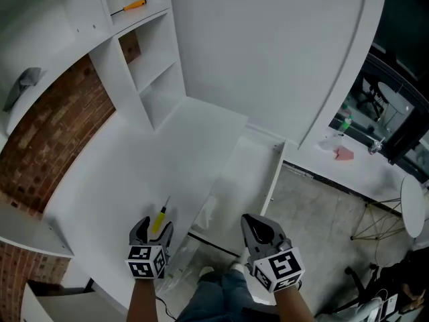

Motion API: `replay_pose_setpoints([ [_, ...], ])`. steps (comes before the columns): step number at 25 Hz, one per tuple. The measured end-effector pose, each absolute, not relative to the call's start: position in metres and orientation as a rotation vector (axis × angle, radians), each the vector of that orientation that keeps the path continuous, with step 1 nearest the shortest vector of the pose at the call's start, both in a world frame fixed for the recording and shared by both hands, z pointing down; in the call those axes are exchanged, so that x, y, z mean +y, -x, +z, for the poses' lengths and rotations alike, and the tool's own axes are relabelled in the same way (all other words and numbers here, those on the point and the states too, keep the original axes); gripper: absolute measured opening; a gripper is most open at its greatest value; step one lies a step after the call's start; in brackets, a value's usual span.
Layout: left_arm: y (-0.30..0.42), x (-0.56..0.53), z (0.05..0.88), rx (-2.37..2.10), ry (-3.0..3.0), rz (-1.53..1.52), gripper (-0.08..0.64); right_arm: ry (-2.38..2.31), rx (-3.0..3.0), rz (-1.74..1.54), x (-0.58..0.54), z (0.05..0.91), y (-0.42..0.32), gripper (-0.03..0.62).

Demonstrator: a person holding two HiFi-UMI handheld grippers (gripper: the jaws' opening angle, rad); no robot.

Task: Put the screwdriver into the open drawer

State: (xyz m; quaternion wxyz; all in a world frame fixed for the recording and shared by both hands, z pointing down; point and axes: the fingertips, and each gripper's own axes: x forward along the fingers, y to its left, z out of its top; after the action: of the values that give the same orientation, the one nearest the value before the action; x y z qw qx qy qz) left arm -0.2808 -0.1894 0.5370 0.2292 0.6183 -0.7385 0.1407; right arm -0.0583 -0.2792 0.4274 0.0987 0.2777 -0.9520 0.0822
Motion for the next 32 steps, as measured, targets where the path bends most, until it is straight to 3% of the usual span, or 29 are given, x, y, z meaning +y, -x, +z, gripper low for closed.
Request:
replay_pose_setpoints([
  [9,0.316,-0.192,0.624,-1.865,-1.629,0.522,0.281,-0.852,-2.652,0.366,-0.258,0.496,0.076,0.011],
  [11,0.32,-0.192,0.634,-1.865,-1.6,0.582,0.212,-0.858,-2.627,0.377,-0.256,0.504,0.076,0.011],
  [13,0.323,-0.19,0.638,-1.871,-1.582,0.647,0.094,-0.851,-2.608,0.387,-0.253,0.507,0.077,0.011],
  [14,0.323,-0.19,0.639,-1.864,-1.583,0.657,0.085,-0.85,-2.601,0.389,-0.254,0.506,0.078,0.011],
  [32,0.314,-0.257,0.513,-2.024,-1.803,0.375,0.081,-1.062,-2.667,0.19,-0.299,0.421,0.05,0.011],
])
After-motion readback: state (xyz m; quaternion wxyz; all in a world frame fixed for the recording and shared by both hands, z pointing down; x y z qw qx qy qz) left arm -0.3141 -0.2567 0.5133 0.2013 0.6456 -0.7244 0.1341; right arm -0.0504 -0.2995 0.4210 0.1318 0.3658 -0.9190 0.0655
